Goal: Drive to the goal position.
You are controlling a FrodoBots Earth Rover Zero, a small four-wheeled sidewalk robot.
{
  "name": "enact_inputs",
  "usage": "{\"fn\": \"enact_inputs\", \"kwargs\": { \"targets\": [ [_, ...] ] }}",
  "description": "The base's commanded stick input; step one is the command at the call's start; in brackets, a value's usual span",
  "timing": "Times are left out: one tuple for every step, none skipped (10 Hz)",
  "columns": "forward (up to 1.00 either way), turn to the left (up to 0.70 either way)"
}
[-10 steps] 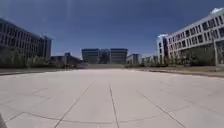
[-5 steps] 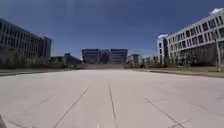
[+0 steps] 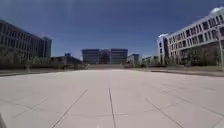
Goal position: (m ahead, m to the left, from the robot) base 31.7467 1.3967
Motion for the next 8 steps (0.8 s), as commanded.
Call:
{"fn": "enact_inputs", "kwargs": {
  "targets": [
    [0.6, 0.0],
    [0.6, 0.0],
    [0.6, 0.0],
    [0.6, 0.0],
    [0.61, 0.0],
    [0.61, 0.0],
    [0.61, 0.0],
    [0.61, 0.0]
  ]
}}
